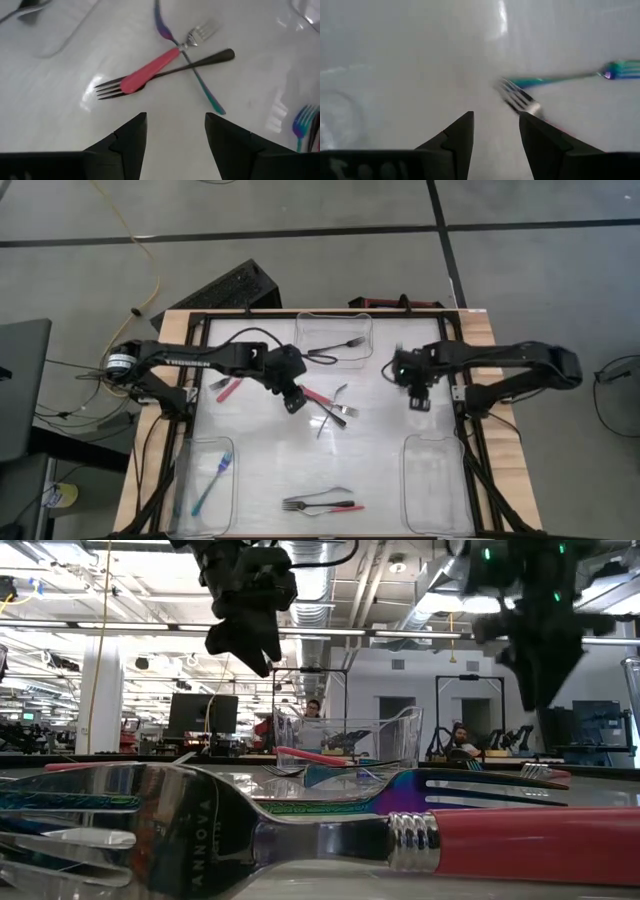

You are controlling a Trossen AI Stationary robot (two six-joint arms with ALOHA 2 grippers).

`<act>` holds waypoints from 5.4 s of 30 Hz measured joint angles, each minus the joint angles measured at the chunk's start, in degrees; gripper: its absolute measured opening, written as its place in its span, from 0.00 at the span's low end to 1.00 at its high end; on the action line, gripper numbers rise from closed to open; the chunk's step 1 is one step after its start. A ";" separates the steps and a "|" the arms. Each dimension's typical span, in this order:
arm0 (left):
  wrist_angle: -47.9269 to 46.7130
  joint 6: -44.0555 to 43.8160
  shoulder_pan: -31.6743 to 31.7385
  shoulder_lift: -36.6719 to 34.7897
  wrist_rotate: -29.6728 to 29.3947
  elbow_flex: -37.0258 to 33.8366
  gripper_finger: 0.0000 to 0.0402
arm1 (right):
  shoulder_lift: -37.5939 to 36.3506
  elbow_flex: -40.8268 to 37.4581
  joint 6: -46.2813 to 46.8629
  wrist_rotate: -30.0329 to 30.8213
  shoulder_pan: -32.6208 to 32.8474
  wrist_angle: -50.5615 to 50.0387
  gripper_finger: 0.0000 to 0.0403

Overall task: Sort silverware by color (type)
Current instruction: Put the pink fork into the bottom right transparent bin, then put the black fork into the top transparent bin

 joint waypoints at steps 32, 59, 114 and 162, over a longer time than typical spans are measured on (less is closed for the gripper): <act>-14.90 18.16 2.07 -11.38 -13.42 -1.38 0.46 | 18.41 -5.50 -38.86 7.63 -12.61 9.65 0.44; -7.06 23.11 1.98 -27.66 -19.19 -1.40 0.46 | 8.00 19.16 5.38 -5.06 -6.63 -4.19 0.06; 1.51 21.53 1.94 -27.14 -1.56 -1.40 0.46 | 22.14 28.54 77.54 -23.74 38.66 -19.77 0.46; 8.55 65.01 -4.45 32.63 -1.02 14.69 0.45 | 13.67 28.52 49.16 8.88 22.20 -14.80 0.45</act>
